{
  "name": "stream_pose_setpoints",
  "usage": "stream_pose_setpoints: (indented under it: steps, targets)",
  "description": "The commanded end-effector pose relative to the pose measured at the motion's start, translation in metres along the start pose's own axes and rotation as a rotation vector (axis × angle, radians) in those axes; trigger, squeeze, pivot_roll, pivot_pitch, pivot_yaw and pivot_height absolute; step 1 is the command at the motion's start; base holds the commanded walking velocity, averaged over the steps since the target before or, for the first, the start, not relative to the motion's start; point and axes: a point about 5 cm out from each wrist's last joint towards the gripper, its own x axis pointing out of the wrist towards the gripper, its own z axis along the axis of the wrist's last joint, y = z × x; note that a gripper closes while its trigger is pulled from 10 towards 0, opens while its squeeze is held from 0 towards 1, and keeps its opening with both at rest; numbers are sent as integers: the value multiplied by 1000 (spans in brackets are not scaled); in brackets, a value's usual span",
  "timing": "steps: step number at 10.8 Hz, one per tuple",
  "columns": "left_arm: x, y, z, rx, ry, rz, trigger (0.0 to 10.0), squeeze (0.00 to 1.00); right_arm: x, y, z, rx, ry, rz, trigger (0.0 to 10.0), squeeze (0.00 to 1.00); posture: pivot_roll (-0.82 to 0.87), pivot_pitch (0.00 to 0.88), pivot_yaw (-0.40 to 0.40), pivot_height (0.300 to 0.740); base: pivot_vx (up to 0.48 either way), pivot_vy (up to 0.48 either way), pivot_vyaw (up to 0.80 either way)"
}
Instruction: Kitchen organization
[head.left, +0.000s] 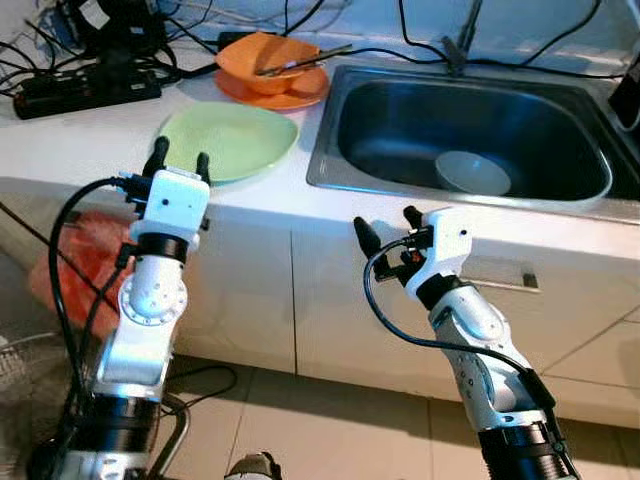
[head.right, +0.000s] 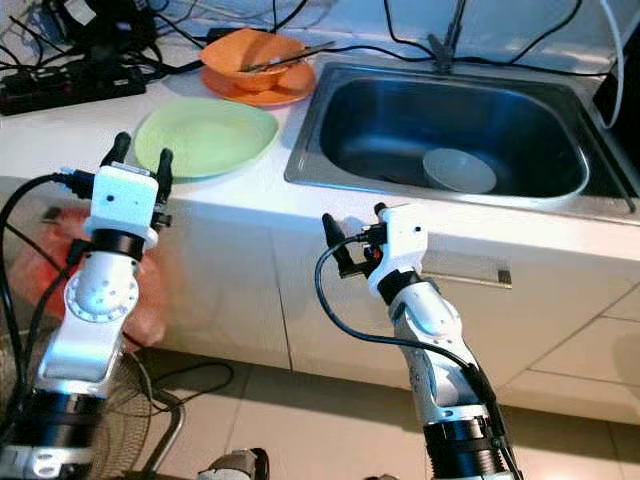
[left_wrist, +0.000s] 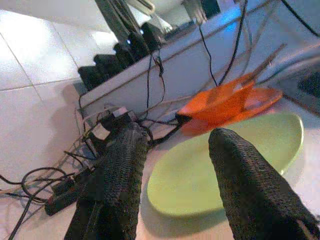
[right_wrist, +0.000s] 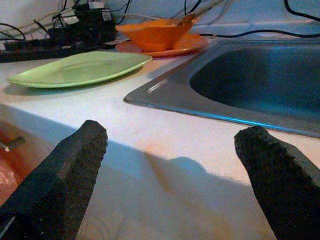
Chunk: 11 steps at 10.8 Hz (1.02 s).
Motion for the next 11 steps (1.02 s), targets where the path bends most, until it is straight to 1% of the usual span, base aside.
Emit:
stream_pose_setpoints:
  steps: [1,2,3,4,5,6,7,8,9,11]
  targets:
    - [8,5,-4,19,31,-18,10000,0,2,-2,5,6,-17,-9,10000,400,102,82,-1,740,0,0,0]
    - [14,13,-5,17,42,-16,10000,0,4,0,7,11,-23,-3,10000,133,103,80,1,740,0,0,0]
    - [20,20,-5,2,62,0,10000,0,4,1,8,14,-27,-1,10000,0,106,80,4,740,0,0,0]
    - [27,30,-3,-41,59,29,10000,0,4,1,8,16,-29,-6,10000,0,106,80,9,740,0,0,0]
    - [31,41,13,-105,-21,103,10000,0,4,0,20,-8,-96,-32,10000,0,103,82,12,740,0,0,0]
    - [30,42,30,-146,-100,136,10000,0,6,2,41,-29,-173,-35,10000,0,100,82,14,740,0,0,0]
    - [28,39,38,-175,-130,138,10000,0,8,2,53,-37,-211,-41,10000,0,97,81,14,740,0,0,0]
    - [25,37,47,-214,-164,150,10000,0,11,3,70,-40,-269,-44,10000,0,97,81,11,740,0,0,0]
    - [23,33,54,-258,-178,145,10000,0,13,4,80,-34,-302,-40,10000,0,100,79,9,740,281,0,0]
    - [23,33,54,-258,-178,145,10000,0,13,4,80,-34,-302,-40,10000,0,100,79,9,740,281,0,0]
